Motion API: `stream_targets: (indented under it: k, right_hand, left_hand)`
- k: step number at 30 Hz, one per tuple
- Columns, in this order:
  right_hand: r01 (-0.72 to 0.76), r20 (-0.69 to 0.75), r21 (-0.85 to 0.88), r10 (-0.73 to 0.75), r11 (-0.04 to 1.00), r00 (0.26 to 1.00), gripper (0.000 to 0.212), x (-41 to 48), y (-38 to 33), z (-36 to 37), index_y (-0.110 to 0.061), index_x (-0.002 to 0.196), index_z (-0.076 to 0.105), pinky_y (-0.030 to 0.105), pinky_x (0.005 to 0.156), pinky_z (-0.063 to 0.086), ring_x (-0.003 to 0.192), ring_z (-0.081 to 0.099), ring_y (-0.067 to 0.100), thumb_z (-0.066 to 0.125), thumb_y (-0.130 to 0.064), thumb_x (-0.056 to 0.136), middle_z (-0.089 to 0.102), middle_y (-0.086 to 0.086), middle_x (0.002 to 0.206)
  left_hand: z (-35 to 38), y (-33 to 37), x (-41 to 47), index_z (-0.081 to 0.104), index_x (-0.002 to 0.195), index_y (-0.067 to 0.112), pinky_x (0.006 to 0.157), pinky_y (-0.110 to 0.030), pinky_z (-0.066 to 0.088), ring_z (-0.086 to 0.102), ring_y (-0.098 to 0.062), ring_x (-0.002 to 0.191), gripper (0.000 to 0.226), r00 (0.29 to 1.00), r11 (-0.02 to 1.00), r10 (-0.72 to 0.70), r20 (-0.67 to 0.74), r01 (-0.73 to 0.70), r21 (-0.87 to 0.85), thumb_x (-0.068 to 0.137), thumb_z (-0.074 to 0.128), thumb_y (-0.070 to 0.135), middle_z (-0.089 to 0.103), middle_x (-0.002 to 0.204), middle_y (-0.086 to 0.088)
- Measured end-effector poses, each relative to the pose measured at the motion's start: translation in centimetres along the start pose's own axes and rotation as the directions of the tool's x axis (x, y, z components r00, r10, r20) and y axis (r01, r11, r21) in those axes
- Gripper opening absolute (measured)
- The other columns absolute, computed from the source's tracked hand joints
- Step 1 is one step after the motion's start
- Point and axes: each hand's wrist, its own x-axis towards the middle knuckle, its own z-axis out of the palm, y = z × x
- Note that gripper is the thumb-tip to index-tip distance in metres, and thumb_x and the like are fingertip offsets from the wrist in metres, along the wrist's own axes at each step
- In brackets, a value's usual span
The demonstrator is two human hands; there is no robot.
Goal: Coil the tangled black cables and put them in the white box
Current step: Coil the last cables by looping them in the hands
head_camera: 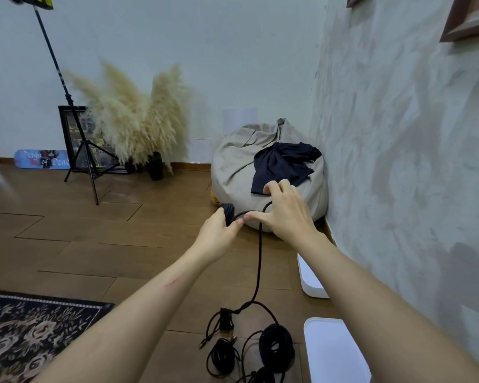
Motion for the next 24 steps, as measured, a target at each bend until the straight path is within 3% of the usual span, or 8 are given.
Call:
stream_targets:
  k: [6, 11, 13, 18, 22, 24]
  right_hand:
    - [0.015, 0.191, 0.093, -0.032, 0.996, 0.981, 0.042, 0.1, 0.6, -0.4, -0.019, 0.119, 0.065, 0.030, 0.075, 0.040, 0.095, 0.058, 0.017, 0.073, -0.047, 0.089, 0.056, -0.007, 0.097]
    - [-0.030, 0.335, 0.189, -0.036, 0.981, 0.942, 0.034, 0.0, 1.8, -0.9, -0.029, 0.126, 0.070, 0.026, 0.082, 0.044, 0.098, 0.062, 0.007, 0.073, -0.030, 0.092, 0.072, -0.006, 0.114]
    - [-0.052, 0.341, 0.189, -0.016, 0.981, 0.940, 0.031, -0.1, 2.3, -0.9, -0.033, 0.124, 0.071, 0.027, 0.082, 0.045, 0.100, 0.064, 0.010, 0.071, -0.029, 0.094, 0.073, -0.007, 0.112]
    - [-0.019, 0.311, -0.019, 0.024, 1.000, 0.950, 0.024, 0.0, 2.3, -0.8, -0.044, 0.119, 0.071, 0.041, 0.086, 0.053, 0.104, 0.063, 0.023, 0.064, -0.042, 0.096, 0.070, -0.002, 0.107]
    - [0.018, 0.381, -0.061, 0.007, 0.998, 0.924, 0.029, -0.3, 1.4, -0.3, -0.039, 0.126, 0.070, 0.038, 0.090, 0.052, 0.109, 0.066, 0.023, 0.065, -0.037, 0.097, 0.074, -0.001, 0.113]
    - [-0.048, 0.440, -0.008, 0.047, 0.999, 0.897, 0.035, -0.4, 0.9, -0.1, -0.036, 0.132, 0.067, 0.031, 0.084, 0.053, 0.093, 0.071, 0.014, 0.067, -0.030, 0.097, 0.074, -0.006, 0.100]
  left_hand:
    - [-0.1, 0.4, -0.2, 0.053, 0.102, 0.010, 0.067, -0.033, 0.039, 0.053, -0.019, 0.086, 0.026, 0.999, 1.000, -0.018, -0.043, 0.019, 0.020, 0.104, 0.056, 0.036, 0.055, 0.093, 0.000]
    - [-0.7, 0.3, -0.2, 0.057, 0.110, 0.010, 0.072, -0.033, 0.042, 0.056, -0.020, 0.092, 0.026, 0.996, 0.999, -0.049, -0.071, 0.049, -0.009, 0.103, 0.058, 0.035, 0.059, 0.100, -0.001]
    - [-0.8, 0.3, -0.1, 0.057, 0.111, 0.012, 0.073, -0.034, 0.043, 0.057, -0.020, 0.093, 0.025, 0.996, 0.999, -0.046, -0.077, 0.045, -0.011, 0.103, 0.058, 0.036, 0.059, 0.101, -0.001]
    - [-0.5, 0.7, -0.2, 0.058, 0.113, 0.017, 0.080, -0.035, 0.046, 0.059, -0.019, 0.100, 0.021, 0.997, 1.000, -0.003, -0.072, 0.002, -0.017, 0.102, 0.059, 0.034, 0.063, 0.107, 0.002]
    - [-0.2, 0.9, -0.4, 0.058, 0.113, 0.017, 0.080, -0.033, 0.044, 0.059, -0.018, 0.101, 0.020, 0.997, 1.000, 0.020, -0.079, -0.021, -0.007, 0.102, 0.060, 0.034, 0.062, 0.106, 0.002]
    - [-0.1, 0.9, -0.4, 0.059, 0.113, 0.017, 0.078, -0.033, 0.043, 0.059, -0.018, 0.100, 0.020, 0.997, 1.000, 0.019, -0.079, -0.020, -0.017, 0.101, 0.061, 0.034, 0.062, 0.105, 0.003]
